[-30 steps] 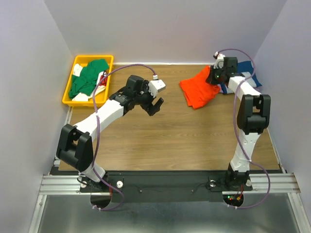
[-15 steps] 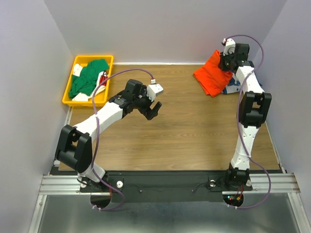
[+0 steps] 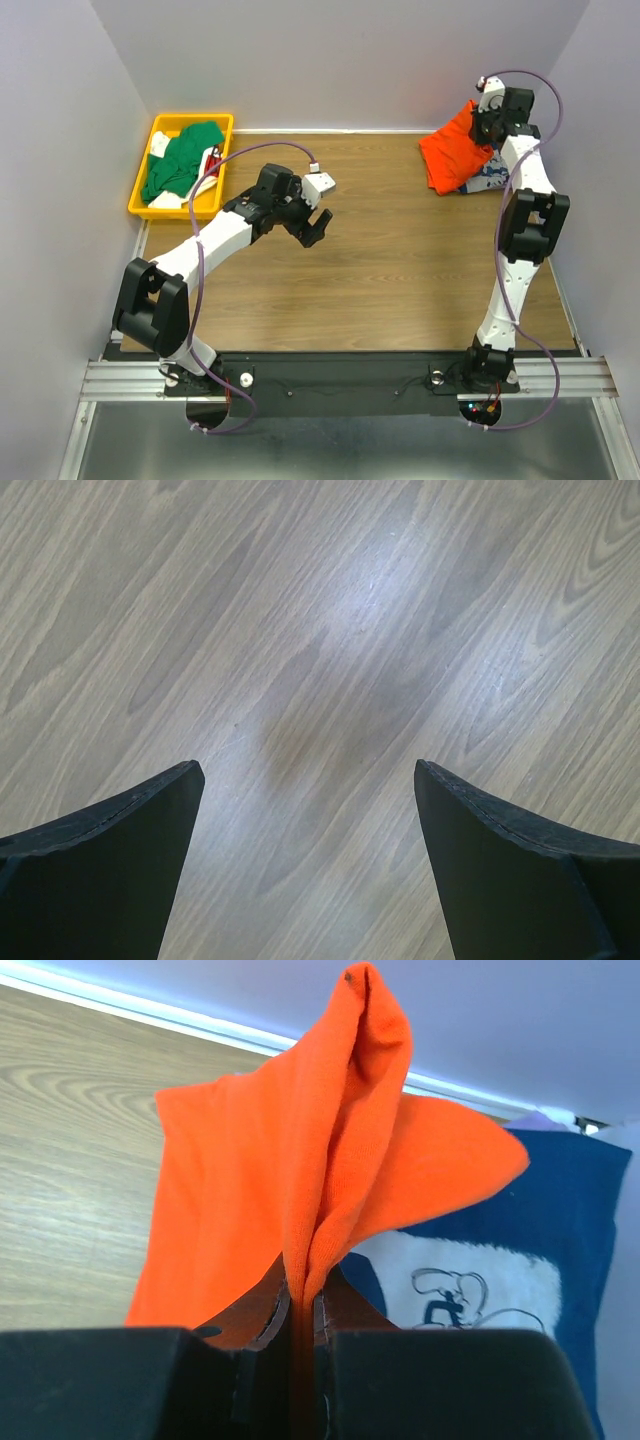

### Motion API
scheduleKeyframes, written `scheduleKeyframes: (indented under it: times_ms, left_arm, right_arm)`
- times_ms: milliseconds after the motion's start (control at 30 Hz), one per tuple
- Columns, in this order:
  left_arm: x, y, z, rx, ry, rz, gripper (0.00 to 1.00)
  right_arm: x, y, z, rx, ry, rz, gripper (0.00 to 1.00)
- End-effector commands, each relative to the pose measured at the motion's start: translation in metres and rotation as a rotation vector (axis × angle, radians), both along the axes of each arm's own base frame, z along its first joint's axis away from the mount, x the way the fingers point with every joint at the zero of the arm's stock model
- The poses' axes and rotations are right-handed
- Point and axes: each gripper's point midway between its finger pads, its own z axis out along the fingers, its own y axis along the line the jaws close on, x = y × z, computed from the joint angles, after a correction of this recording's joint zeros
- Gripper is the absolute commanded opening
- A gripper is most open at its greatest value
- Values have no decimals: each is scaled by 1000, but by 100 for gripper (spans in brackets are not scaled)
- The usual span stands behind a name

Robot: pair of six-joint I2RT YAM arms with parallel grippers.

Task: Fold and stack the t-shirts
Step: Neatly place the folded tshirt to the corner

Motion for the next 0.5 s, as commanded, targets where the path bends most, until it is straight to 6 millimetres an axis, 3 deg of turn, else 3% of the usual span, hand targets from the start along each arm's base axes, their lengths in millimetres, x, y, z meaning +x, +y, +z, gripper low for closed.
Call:
scheduleKeyframes:
  times_ms: [0, 133, 467]
  left_arm:
    - [5, -3, 19, -43, -46, 7, 98]
    - [6, -3, 19, -42, -46, 7, 99]
    - [6, -2, 15, -30, -40, 9, 99]
  right_arm:
    - [0, -17, 80, -35, -161, -6, 1]
    - [-2, -23, 94, -29, -184, -9, 1]
    - [-2, -43, 103, -39, -194, -30, 1]
